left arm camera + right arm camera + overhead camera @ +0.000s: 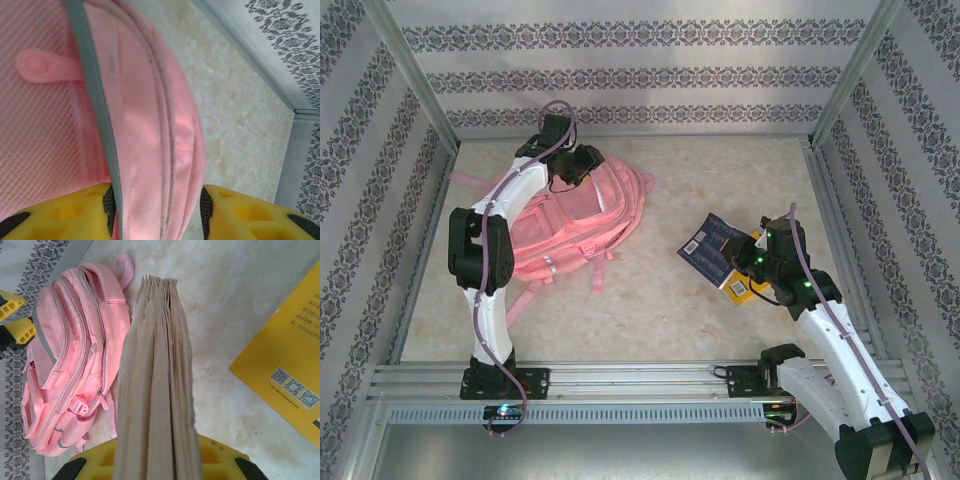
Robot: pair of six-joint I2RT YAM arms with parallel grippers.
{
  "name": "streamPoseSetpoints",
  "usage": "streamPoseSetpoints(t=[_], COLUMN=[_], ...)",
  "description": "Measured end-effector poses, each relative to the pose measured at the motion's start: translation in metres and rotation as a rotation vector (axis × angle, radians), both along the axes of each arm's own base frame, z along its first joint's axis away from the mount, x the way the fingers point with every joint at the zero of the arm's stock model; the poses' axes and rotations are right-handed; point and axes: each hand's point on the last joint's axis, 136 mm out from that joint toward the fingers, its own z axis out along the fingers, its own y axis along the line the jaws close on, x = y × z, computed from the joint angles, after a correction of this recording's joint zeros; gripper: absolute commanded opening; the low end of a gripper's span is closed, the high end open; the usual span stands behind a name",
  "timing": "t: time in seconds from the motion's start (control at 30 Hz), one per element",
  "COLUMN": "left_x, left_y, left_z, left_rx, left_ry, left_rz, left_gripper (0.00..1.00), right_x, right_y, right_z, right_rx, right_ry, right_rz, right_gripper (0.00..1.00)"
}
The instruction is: Pack books, pencil case, and school supplies into a backpack
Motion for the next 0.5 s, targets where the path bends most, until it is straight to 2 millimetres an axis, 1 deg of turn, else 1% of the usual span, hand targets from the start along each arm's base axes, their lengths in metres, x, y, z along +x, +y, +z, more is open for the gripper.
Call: streamPoseSetpoints(t=[0.1,0.23,0.37,0.43,0.5], left_x=[0.004,0.001,0.000,0.000,0.000], left_y=[-0.001,0.000,0.001,0.001,0.001], left_z=[-0.004,-0.013,-0.014,-0.015,-0.016], left_rx=[0.004,0.015,0.019,0.022,0.026], left_ry=[0.009,0.038,0.042,0.044,0.047], left_rz=[-0.003,-0.002,-0.006,-0.007,-0.006], left_gripper=[0.45,0.45,0.45,0.41,0.34], right_x=[0.000,0.000,0.000,-0.001,-0.001], right_y=[0.000,0.000,0.000,0.000,0.000], right_z=[0.000,0.000,-0.001,-0.001,-0.001], right_rx=[-0.004,-0.011,-0.016,-0.017,-0.016], right_ry=[-0.001,-0.005,-0.006,-0.004,-0.004], right_rz=[0.003,0.009,0.013,0.013,0.013], right_gripper=[0.00,0.00,0.00,0.00,0.00])
